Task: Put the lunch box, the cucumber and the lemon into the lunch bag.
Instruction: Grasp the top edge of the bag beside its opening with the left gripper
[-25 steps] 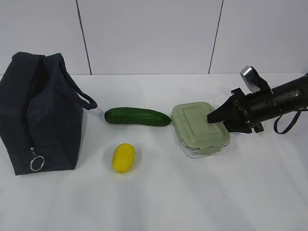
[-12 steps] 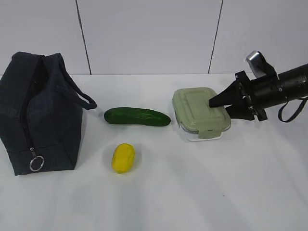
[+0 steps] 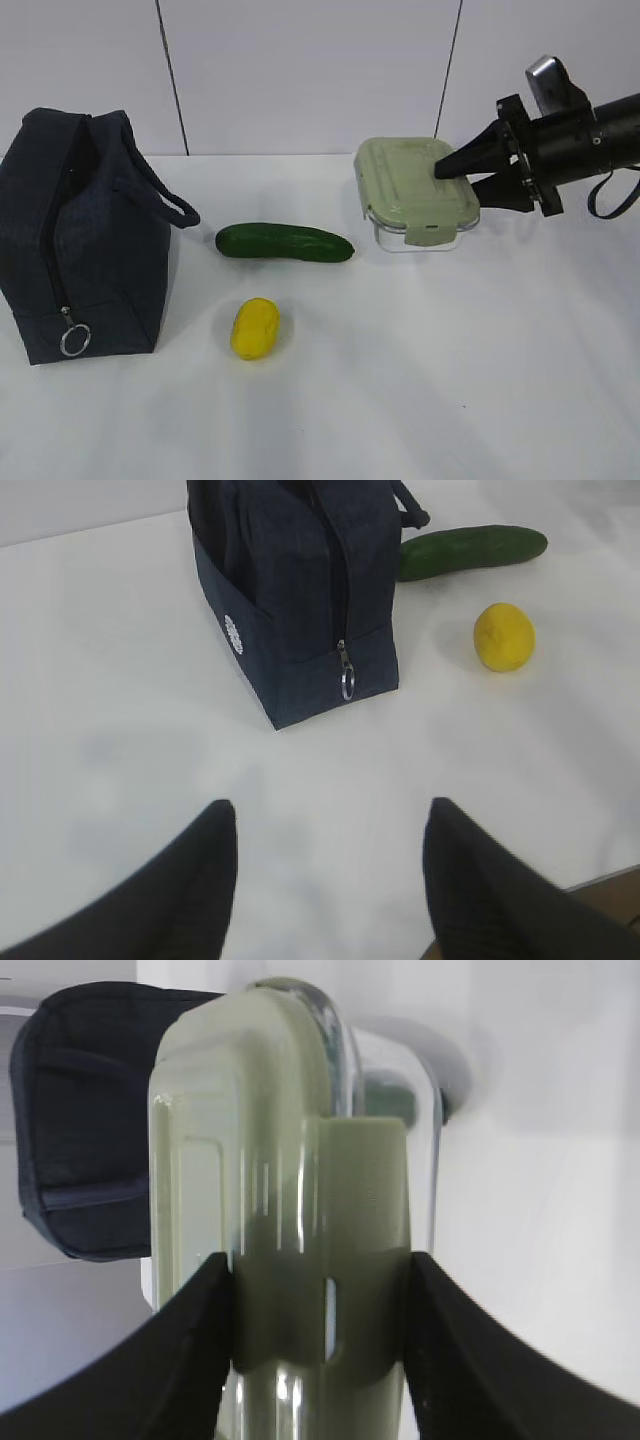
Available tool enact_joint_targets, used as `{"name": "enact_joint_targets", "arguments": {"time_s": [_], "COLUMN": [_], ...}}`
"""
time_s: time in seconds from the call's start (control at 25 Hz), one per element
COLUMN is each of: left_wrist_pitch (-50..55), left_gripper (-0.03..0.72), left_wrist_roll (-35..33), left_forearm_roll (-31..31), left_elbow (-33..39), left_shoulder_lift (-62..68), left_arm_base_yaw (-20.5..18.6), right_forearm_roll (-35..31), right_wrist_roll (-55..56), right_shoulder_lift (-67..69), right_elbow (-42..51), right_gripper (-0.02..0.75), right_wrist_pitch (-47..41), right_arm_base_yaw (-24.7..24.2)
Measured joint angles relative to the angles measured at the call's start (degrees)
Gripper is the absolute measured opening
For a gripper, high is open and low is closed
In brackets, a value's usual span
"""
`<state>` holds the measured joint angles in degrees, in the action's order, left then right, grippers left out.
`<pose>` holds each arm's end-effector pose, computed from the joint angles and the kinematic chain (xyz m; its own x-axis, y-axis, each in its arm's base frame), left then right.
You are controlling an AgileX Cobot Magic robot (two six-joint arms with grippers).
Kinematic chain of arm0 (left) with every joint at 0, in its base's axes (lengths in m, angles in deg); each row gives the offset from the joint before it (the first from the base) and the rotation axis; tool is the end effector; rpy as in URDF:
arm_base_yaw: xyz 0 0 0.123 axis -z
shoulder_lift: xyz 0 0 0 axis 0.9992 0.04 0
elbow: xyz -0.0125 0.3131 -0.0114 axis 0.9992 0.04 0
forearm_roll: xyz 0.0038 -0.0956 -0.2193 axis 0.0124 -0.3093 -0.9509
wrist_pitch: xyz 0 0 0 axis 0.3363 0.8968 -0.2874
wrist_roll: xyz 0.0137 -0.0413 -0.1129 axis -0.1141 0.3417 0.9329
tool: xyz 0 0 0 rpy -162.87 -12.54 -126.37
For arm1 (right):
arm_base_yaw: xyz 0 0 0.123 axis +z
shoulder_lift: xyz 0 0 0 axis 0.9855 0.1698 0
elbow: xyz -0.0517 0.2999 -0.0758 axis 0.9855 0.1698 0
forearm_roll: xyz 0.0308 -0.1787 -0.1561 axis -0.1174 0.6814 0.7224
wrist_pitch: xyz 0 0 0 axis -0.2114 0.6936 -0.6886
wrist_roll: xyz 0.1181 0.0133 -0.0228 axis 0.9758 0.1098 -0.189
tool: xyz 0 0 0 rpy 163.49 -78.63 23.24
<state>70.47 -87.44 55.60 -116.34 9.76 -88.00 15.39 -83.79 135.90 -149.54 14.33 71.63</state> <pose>-0.0241 -0.0238 0.2613 -0.4595 0.1302 -0.8786 0.2305 0.9728 0.0236 0.4111 0.0422 0.2207 -0.9458 0.1917 -0.2620 -0.1194 0.5453 0.8297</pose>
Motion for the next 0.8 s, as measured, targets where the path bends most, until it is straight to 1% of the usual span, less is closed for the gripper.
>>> {"name": "enact_joint_targets", "arguments": {"time_s": [0.32,0.8], "left_wrist_pitch": [0.0,0.0], "left_gripper": [0.431,0.431], "left_wrist_roll": [0.0,0.0], "left_forearm_roll": [0.0,0.0], "left_elbow": [0.0,0.0], "left_shoulder_lift": [0.0,0.0], "left_arm_base_yaw": [0.0,0.0], "right_forearm_roll": [0.0,0.0], "right_wrist_roll": [2.3,2.7], "right_shoulder_lift": [-2.7,-2.9], "right_elbow": [0.0,0.1], "right_gripper": [0.381,0.38], "right_wrist_pitch": [-0.6,-0.9], "right_arm_base_yaw": [2.3,2.6]}}
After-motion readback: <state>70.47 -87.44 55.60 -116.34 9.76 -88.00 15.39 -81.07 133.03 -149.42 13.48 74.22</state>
